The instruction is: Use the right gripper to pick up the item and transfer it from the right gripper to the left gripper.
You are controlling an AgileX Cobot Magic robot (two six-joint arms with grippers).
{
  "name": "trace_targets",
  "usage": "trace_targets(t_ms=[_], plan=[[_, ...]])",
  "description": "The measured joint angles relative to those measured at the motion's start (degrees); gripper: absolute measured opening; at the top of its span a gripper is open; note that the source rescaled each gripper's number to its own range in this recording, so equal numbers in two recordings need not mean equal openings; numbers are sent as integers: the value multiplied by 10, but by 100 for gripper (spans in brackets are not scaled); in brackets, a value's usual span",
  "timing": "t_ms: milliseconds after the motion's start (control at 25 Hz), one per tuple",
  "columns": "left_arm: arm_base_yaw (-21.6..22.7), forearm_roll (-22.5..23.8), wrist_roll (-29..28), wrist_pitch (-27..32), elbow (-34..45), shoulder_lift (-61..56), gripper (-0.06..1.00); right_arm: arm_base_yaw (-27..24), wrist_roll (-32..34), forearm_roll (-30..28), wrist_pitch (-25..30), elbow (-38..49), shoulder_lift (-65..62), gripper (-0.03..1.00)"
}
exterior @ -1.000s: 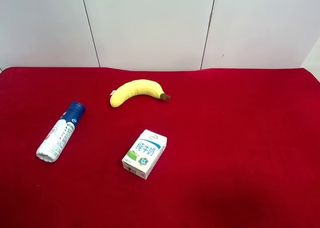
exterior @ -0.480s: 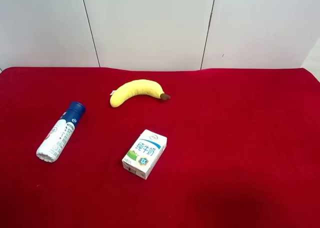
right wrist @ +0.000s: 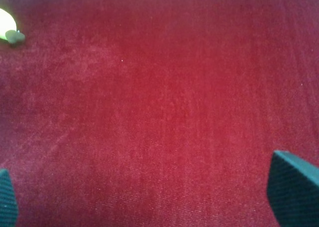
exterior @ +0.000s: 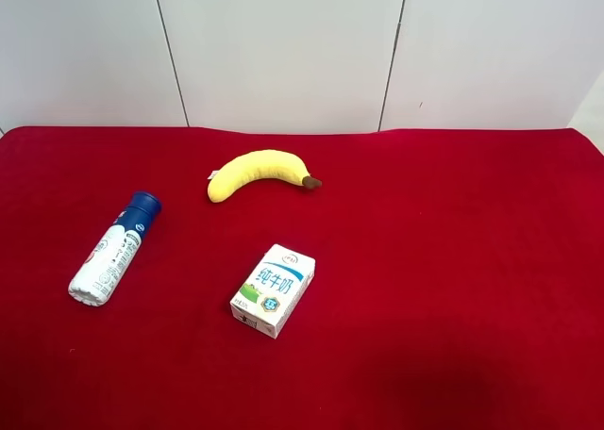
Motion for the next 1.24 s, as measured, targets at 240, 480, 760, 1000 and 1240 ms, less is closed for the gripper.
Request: trace_targets(t_ms=[240,480,760,1000,1240], plan=[[0,0,0,0,0,0,100,0,0,0,0,0,0,96],[0,0,0,0,0,0,100,0,0,0,0,0,0,96],[0,0,0,0,0,0,100,0,0,0,0,0,0,96],[0,0,0,0,0,0,100,0,0,0,0,0,0,96],[0,0,0,0,0,0,100,0,0,0,0,0,0,96]])
